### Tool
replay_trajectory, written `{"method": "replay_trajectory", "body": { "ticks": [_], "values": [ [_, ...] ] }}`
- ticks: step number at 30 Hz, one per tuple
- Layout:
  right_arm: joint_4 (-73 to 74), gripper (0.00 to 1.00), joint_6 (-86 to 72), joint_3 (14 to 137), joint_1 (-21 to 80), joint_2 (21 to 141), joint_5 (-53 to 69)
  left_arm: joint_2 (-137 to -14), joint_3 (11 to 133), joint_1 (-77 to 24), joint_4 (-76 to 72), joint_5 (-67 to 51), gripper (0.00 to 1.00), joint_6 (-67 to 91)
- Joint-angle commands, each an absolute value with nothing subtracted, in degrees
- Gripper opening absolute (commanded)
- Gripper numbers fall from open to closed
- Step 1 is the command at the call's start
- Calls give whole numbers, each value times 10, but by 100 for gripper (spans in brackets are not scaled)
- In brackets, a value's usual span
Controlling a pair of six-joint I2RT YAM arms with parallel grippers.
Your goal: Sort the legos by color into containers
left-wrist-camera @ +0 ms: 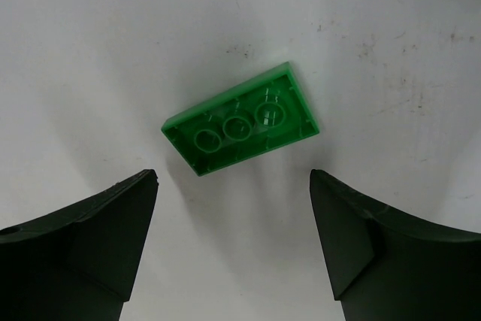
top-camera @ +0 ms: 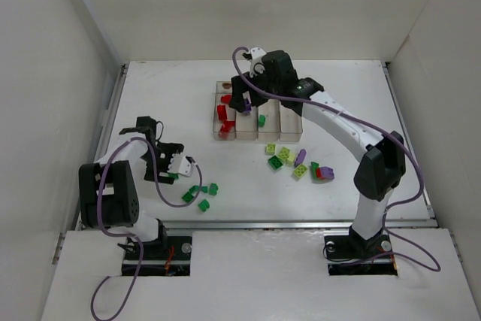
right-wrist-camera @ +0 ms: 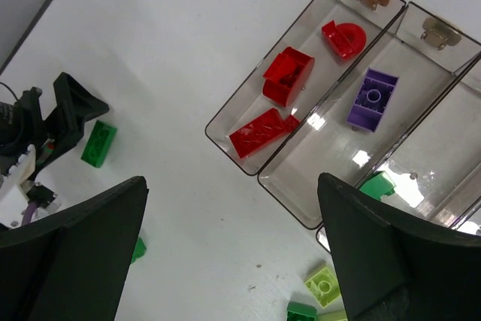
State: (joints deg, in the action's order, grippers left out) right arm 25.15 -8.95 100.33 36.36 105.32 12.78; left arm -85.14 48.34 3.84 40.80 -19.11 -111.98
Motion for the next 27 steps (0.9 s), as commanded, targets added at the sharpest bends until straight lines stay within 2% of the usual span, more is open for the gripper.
{"method": "replay_trajectory", "body": {
  "ticks": [1,6,10,15,19,22,27],
  "values": [
    [250,100,-72,1025,364,1065,122,-853,482,46,454,-208,79,-1668],
    [274,100,-66,1044,364,1090,122,-865,476,34,444,-238,76,-1672],
    [279,100,-66,1050,364,1090,122,-871,492,34,443,-263,75,-1583],
    [279,100,-66,1050,364,1090,127,-871,528,47,481,-312,91,-1449],
    [279,100,-66,1045,364,1090,127,-876,540,47,520,-323,99,-1394],
    [286,100,-66,1045,364,1085,127,-876,541,47,540,-323,99,-1353],
    [286,100,-66,1034,364,1079,127,-859,548,41,541,-336,99,-1198]
  ]
}}
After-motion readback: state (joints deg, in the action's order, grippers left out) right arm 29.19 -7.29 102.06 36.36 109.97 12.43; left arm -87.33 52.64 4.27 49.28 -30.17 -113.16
